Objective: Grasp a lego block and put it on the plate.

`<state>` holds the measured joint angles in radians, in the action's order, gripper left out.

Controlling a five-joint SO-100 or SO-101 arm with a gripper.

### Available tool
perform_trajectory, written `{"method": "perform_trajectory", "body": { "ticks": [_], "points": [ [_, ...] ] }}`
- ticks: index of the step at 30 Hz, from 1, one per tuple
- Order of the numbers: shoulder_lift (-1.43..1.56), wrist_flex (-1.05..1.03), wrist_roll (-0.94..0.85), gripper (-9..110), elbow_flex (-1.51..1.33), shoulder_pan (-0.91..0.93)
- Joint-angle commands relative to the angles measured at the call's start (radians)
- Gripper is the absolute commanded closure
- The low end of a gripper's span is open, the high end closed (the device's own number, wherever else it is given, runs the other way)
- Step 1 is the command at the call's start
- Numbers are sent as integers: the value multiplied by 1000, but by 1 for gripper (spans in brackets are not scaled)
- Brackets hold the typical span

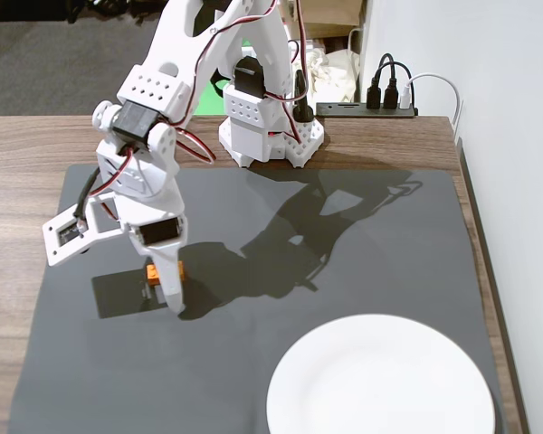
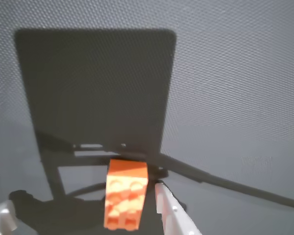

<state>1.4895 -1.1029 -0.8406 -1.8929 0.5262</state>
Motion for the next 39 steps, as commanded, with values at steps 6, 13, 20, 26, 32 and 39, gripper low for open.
{"method": "perform_trajectory", "body": {
  "ticks": [6,13,20,26,32,39],
  "points": [
    [-8,37,14,71,15,-21],
    [-8,38,25,81,12,-40],
    [-2,40,12,88,11,-41],
    [8,46,-17,94,-3,-38],
    [12,48,-41,96,-11,-35],
    [52,57,-143,96,-26,-40]
  ]
}}
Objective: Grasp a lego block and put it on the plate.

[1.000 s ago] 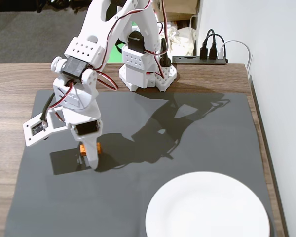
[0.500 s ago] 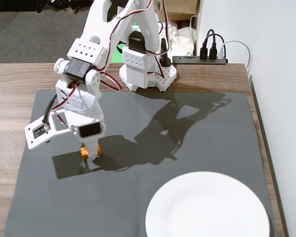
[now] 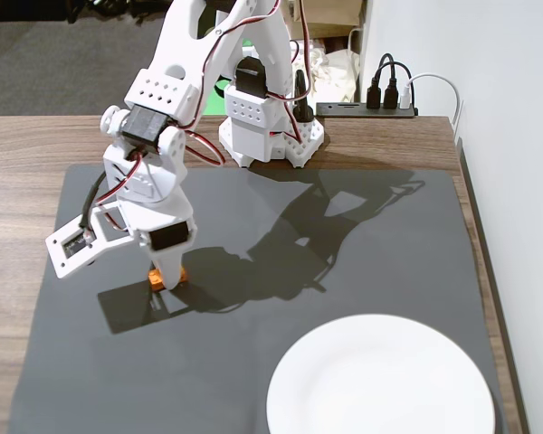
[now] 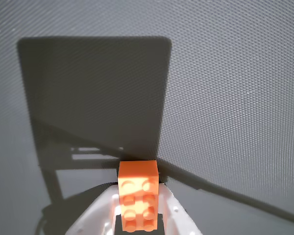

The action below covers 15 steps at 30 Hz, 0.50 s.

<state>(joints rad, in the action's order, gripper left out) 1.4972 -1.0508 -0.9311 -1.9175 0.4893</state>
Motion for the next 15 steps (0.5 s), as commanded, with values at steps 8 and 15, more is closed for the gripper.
{"method": "perform_trajectory", "body": {
  "ticks": [8,15],
  "points": [
    [156,2,-434,96,-23,-75],
    [267,28,-752,97,-51,-186]
  ]
}}
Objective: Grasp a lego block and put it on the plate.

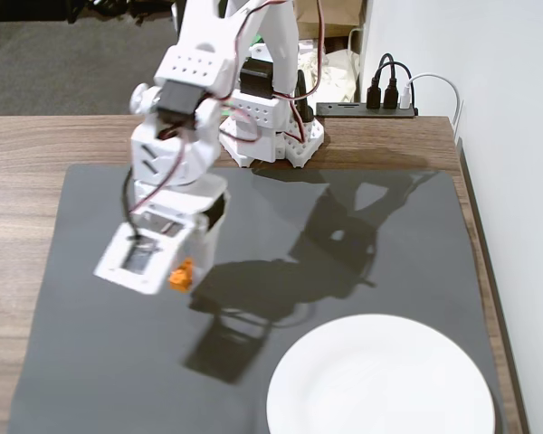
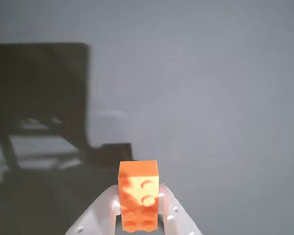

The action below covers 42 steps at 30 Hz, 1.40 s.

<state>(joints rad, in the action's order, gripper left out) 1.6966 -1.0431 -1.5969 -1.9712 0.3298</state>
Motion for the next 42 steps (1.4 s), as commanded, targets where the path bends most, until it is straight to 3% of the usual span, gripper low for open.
{"method": "perform_trajectory", "body": {
  "ticks": [1,8,15,28,42],
  "points": [
    [87,40,-126,97,-17,-48],
    [152,141,-258,97,-101,-164],
    [201,143,-275,97,-101,-261],
    [262,149,-218,97,-25,-430],
    [64,183,-107,97,219,-552]
  ]
}}
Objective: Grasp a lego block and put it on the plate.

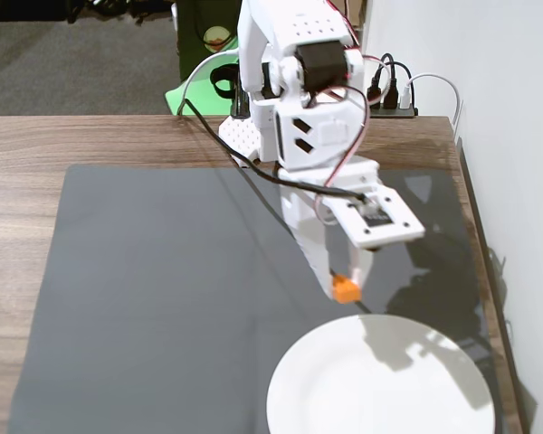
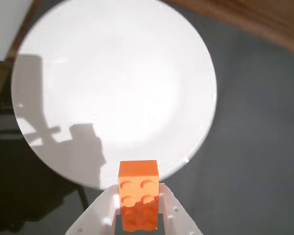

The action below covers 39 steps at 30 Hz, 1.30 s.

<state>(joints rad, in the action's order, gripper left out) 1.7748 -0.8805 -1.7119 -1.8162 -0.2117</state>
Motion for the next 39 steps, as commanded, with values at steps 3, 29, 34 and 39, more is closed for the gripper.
{"method": "perform_trajectory", "body": {
  "ticks": [3,29,34,39],
  "points": [
    [-101,28,34,97,137,-21],
    [-345,-15,206,91,239,-55],
    [-364,-5,230,87,230,-49],
    [-344,-3,244,85,232,-49]
  ]
}}
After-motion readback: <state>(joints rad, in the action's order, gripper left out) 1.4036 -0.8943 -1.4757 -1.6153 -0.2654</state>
